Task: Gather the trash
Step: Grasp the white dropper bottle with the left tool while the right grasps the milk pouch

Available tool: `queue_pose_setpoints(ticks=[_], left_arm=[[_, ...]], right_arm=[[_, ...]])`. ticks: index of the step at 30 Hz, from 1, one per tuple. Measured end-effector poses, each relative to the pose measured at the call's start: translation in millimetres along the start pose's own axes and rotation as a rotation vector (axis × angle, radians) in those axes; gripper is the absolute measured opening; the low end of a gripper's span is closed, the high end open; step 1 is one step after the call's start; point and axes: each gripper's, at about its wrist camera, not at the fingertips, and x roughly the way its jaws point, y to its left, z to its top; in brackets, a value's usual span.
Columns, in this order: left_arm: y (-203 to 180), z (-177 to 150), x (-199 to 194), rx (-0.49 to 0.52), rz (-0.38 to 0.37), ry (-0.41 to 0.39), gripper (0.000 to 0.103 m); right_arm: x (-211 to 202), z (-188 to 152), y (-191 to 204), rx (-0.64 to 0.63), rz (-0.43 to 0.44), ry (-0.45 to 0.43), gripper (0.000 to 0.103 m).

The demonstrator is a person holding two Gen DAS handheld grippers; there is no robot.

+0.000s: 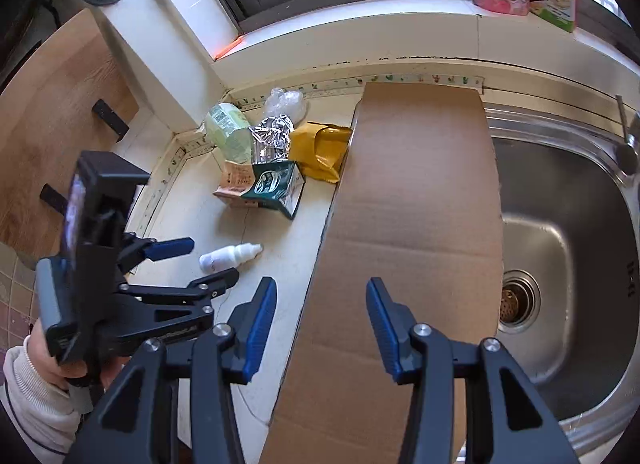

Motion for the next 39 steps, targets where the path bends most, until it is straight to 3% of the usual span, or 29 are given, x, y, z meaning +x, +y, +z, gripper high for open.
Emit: queue_pose_setpoints(ticks=[4,7,9,11,16,21,25,32,39], left_arm=[[-0.7,7.4,18.7,0.001,-0.003,0.033,0.057],[-0.2,9.9,23.9,-0.008,-0.022,0.032,0.043],[2.5,11.2,25.1,-0.034,-0.041,0.027,0.023],[8.6,11.9,26.6,-0.062,-0.047,0.023,0.023],[25.8,6.0,17.5,-0.146,-0.059,-0.021,0.023],[57.4,-5.3,-5.5,-0.298,-0.049,-0.067,0.023],[76.5,-12.3,-21.1,-0.375,-0.01,-0.09,0.023],[91.6,-27.6,-29.9,-0.436,-0.019,-0.094,0.023],[104.7,-40.8,-23.6,-0.486,-0.038,-0.077,0.023]], right_arm=[[12.4,11.6,-4.1,-0.011,0.015,0.017,0.047],[20.0,19.3,-6.2,-0.019,0.027,0.028,0.047],[24.9,24.2,-5.7,-0.026,0.04,0.035,0.047],[29.4,28.5,-4.4,-0.032,0.048,0.039,0.049],[39.7,43.1,3.0,-0.052,0.074,0.034,0.063],[54.5,62.7,24.5,-0.135,0.098,0.02,0.071],[71.7,76.6,48.4,-0.242,0.105,0.014,0.071],[109.4,95.9,78.2,-0.388,0.125,0.026,0.071],[147.3,93.6,91.3,-0.5,0.112,0.145,0.071]])
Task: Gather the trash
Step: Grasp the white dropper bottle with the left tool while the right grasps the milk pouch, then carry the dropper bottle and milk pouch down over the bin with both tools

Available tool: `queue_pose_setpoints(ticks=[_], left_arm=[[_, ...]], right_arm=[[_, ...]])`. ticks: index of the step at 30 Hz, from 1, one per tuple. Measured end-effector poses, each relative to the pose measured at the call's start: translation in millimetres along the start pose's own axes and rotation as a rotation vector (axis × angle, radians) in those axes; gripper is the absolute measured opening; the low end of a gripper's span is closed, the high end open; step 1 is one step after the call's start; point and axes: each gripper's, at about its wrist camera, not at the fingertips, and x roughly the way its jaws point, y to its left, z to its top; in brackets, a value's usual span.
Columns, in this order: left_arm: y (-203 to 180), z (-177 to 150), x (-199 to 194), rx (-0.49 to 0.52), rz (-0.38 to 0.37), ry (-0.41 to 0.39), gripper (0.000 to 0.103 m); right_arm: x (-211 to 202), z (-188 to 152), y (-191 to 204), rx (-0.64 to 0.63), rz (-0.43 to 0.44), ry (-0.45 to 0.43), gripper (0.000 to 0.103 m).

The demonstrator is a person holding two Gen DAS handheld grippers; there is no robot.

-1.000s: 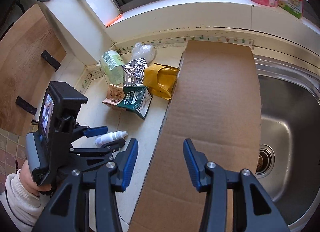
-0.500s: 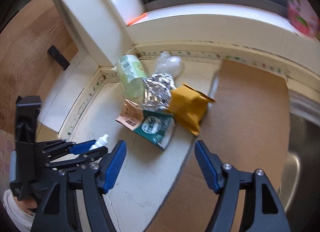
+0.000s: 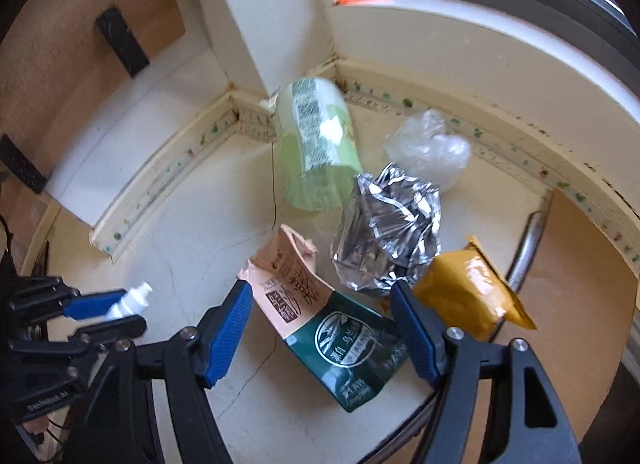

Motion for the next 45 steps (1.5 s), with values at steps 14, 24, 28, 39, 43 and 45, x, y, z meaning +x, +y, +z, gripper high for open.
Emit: queue_pose_setpoints(ticks=[14,24,28,39,43,45], left_arm=[[-4.6,-22.7,-8.7,0.029,-0.032,0.003,0.023],[-11.3,-67.8,-55.4,0.123,-0.104,-0.042,0.023],[-10.7,-101.1,-81.8,0.194,-0.141,-0.049,0.023],[21.5,-215.9,-148.1,0.357,-0.232,-0.073,0.023],[34.6,-260.9,-150.5,0.401,-0.262,-0.047,0.023],[39.2,-278.7,-147.6,0.422,-0.272,-0.034,0.023]], right_arm=[[6.1,-37.5,28.7,-0.012,-0.059,0.036,0.044],[-65.3,-96.4,90.3,0.034,-0.046,-0.072,0.044],[-94.7,-134.4,123.0,0.094,-0.055,-0.106,0.044],[-154.9,-243.7,207.0,0.316,-0.126,-0.184,0.044],[-160.7,-283.2,235.0,0.402,-0.145,-0.197,0.044],[-161.0,-300.6,246.9,0.439,-0.154,-0.193,0.044]])
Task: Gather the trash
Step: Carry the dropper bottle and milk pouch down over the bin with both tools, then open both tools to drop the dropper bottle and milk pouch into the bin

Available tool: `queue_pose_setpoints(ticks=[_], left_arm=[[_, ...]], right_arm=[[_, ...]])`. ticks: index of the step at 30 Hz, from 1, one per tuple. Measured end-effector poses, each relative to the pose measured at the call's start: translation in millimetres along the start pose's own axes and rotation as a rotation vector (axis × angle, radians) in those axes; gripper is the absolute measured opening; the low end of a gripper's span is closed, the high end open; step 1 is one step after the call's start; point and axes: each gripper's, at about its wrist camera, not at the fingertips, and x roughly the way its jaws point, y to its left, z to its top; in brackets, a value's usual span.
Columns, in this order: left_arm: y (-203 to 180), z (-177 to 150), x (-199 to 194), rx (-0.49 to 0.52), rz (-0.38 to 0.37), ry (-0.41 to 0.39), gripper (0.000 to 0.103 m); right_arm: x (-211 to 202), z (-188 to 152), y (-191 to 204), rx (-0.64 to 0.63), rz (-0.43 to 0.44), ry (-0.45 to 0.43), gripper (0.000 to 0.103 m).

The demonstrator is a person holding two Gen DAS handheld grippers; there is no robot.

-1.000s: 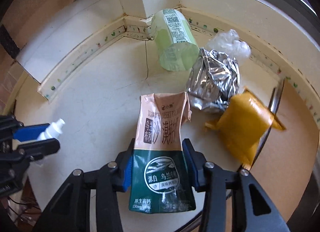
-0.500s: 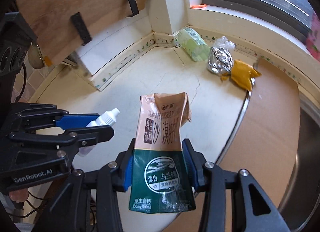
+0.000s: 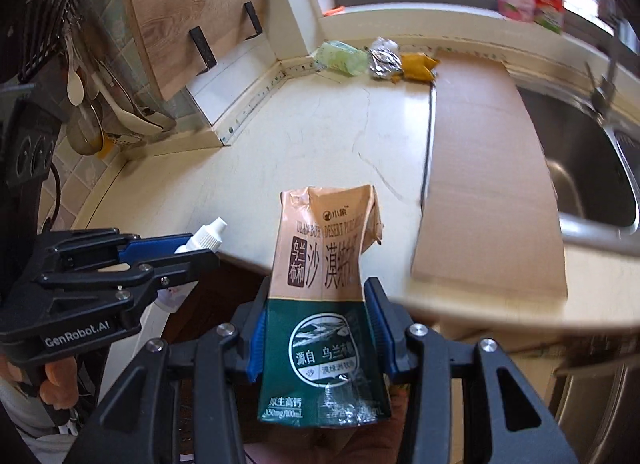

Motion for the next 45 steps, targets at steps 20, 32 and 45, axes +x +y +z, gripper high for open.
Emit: queue_pose_setpoints(ticks=[20,32,45], left_arm=[[-21.7,-114.7,120.6,-0.054,-0.045,0.225,0.023],[36.7,-185.5,278.4,-0.292,-0.001,0.352,0.023],[85.3,-214.1,379.7,-0.366,0.118,0.38,0.065]], right_arm=[[74.2,-145.0,-35.4,0.238,-0.123,0.254,0.044],[231.9,-208.8,-73.4,0.234,-0.129,0.435,0.044],[369.3,-243.9,-96.1,0.203,-0.073,0.505,0.048]])
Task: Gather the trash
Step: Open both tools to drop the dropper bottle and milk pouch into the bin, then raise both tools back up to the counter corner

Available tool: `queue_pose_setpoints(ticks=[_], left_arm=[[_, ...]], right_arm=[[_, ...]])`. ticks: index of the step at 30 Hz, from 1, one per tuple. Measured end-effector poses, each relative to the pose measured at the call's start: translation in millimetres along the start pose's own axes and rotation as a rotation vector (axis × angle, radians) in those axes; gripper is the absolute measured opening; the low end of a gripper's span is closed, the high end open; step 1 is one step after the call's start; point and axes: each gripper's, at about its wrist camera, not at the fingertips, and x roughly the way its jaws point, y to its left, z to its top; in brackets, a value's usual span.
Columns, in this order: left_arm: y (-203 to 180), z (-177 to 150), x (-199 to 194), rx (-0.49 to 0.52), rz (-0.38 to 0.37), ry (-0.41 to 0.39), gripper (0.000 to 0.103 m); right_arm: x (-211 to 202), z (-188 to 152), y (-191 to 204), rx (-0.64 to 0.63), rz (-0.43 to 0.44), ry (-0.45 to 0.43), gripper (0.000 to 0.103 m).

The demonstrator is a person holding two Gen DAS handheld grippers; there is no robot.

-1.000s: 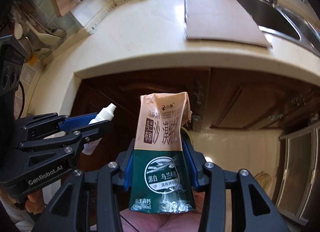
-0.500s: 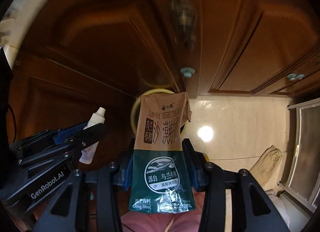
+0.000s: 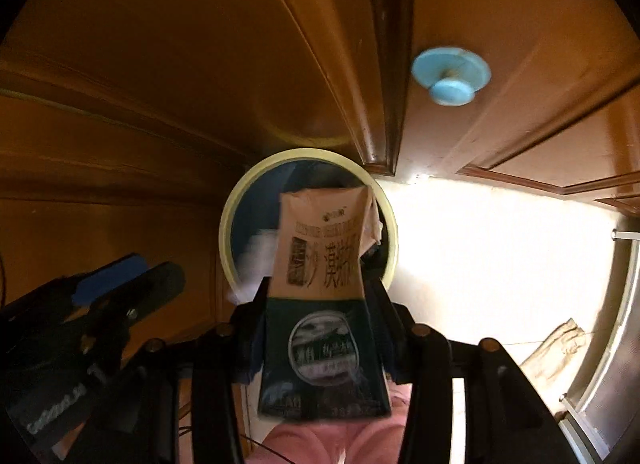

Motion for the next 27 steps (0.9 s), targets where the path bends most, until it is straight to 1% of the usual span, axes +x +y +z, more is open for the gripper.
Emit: queue_pose_setpoints(ticks=[1,3,6,11,13,14,18,19,21,25,27], left_arm=[[2.4,0.6,1.8,-0.006,0.002,-0.004,0.067],[4.4,0.7,3.0,-0.012,0.014,-0.005,0.073],[2.4,0.5,2.0,-0.009,0.039,-0.003,0.078],[-8.2,0.5,-9.6,0.013,0.054,-0.017,0.079],[-14.1,-0.5,-20.6,0.024,0.058,-0.023,0.079],[-17.8,-0.2,-23.9,0.033,0.06,-0.03,0.079],[-27.5,-3.1,-53.1,0.059,0.074,-0.046,0.082],[-28.9,-3.8,-59.9,0.061,0.072,-0.05,0.082],[-32.9,-6.5,-79.4,0.071,0.069,-0.056,0.082],[-41.5,-14.0,-121.6,0.116,0.07,-0.076,0.082],[-47.3,-18.1,-145.4,0.14,0.077,-0.087,0.082]], right_arm=[[2.7,-0.3,-2.7,0.005,0.007,-0.002,0.052],[3.5,-1.5,-4.1,0.008,0.017,-0.005,0.056],[0.8,-6.3,-2.3,0.002,0.021,-0.006,0.057],[-14.6,-7.8,-5.8,0.007,0.025,-0.014,0.057],[-26.3,-11.8,-6.1,0.012,0.026,-0.025,0.057],[-30.4,-4.2,-4.2,0.013,0.024,-0.027,0.057],[-59.6,-5.4,-0.1,0.02,0.023,-0.033,0.057],[-64.5,-0.8,-2.0,0.021,0.025,-0.035,0.057],[-77.6,-3.7,-1.0,0.024,0.029,-0.04,0.057],[-116.4,-10.9,4.8,0.026,0.032,-0.055,0.057],[-143.5,-16.5,8.4,0.02,0.029,-0.07,0.057]])
